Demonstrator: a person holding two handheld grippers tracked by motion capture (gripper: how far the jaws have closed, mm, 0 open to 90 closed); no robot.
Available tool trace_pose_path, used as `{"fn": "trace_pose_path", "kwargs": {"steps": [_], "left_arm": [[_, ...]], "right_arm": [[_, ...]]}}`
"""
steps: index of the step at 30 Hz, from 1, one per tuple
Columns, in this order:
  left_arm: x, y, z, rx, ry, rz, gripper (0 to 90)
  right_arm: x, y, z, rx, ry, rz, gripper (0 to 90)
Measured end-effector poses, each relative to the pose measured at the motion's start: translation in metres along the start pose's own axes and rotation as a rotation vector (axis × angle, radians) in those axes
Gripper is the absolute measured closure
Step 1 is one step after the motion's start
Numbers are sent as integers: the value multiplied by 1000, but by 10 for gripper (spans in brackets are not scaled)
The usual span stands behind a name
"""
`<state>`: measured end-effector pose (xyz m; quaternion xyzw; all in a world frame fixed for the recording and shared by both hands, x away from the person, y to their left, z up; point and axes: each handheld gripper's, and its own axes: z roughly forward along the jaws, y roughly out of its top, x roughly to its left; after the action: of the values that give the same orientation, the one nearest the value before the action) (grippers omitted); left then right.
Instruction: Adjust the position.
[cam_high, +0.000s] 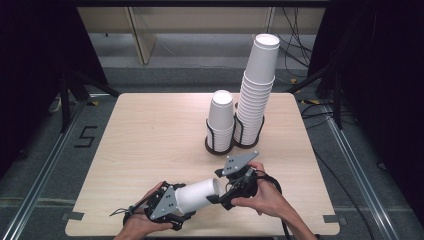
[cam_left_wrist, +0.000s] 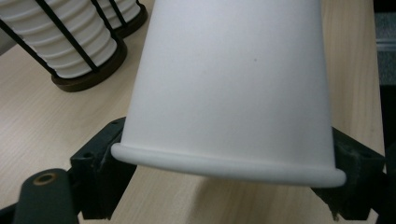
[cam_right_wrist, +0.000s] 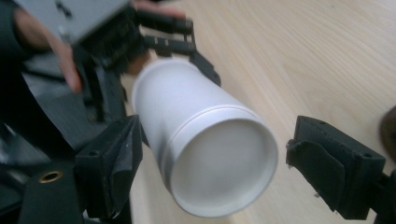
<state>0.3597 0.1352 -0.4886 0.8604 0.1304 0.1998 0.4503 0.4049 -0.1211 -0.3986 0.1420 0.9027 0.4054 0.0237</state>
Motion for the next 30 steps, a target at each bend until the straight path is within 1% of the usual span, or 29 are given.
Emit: {"fn": "trace_pose_path", "kwargs": {"steps": [1,2,3,4,5,6,7,8,9,10,11,12,13,14,15,16,17,18,19,20,21,23,24,25,26,27,28,29,30], "left_arm": [[-1,1,-1,22,-9,11,154],[-2,2,0,28,-16,16,154],[-4,3,0,44,-21,28,154],[-5,4,1,56,-34,34,154],[-7,5,1,66,-30,45,154],[-6,6,1,87,-39,79,154],[-8,7,1,88,-46,77,154],[-9,8,1,100,-49,95,154],[-10,10,0,104,-51,106,154],[-11,11,0,115,-58,118,154],[-11,12,-1,118,-55,130,154],[-12,13,-2,125,-57,137,154],[-13,14,-2,126,-51,145,154],[-13,14,-2,132,-56,157,154],[-14,15,-3,133,-50,166,154],[-13,15,-3,136,-48,175,154],[-14,15,-3,135,-47,178,154],[-14,15,-3,131,-49,179,154],[-14,16,-4,138,-46,187,154],[-14,16,-4,136,-51,186,154],[-15,17,-4,135,-49,189,154],[-15,16,-3,133,-50,196,154],[-16,16,-3,135,-50,200,154],[-16,16,-4,145,-51,209,153],[-16,16,-3,139,-54,203,153],[-16,16,-3,138,-55,204,153],[-17,16,-3,138,-60,205,153],[-17,16,-3,136,-62,208,150],[-17,15,-3,133,-59,209,150]], "right_arm": [[2,2,1,25,-10,-48,184],[2,2,1,25,-10,-48,184],[5,3,2,46,-10,-83,182],[12,4,5,89,0,-113,186],[14,5,6,112,-4,-136,185],[14,5,6,112,-4,-136,185],[16,5,8,136,-6,-154,180],[19,5,10,158,-8,-170,179],[21,4,13,191,-5,-191,179],[23,4,15,212,-9,-216,180],[25,3,20,246,-15,-245,181],[27,2,23,266,-17,-249,181],[27,2,23,266,-17,-249,181],[29,2,25,293,-20,-257,183],[31,1,29,321,-26,-283,190],[31,1,29,321,-26,-283,190],[31,1,32,328,-27,-305,189],[30,1,34,343,-39,-346,189],[33,0,34,351,-42,-311,189],[32,0,37,350,-31,-332,189],[31,0,38,365,-38,-359,191],[34,-2,39,393,-55,-333,195],[36,-3,40,429,-69,-312,214],[36,-4,40,432,-66,-307,226],[36,-4,40,432,-66,-307,226],[35,-4,41,432,-64,-319,228],[35,-5,41,439,-64,-317,232],[34,-5,42,433,-49,-344,240],[34,-5,42,433,-49,-344,240]]}}
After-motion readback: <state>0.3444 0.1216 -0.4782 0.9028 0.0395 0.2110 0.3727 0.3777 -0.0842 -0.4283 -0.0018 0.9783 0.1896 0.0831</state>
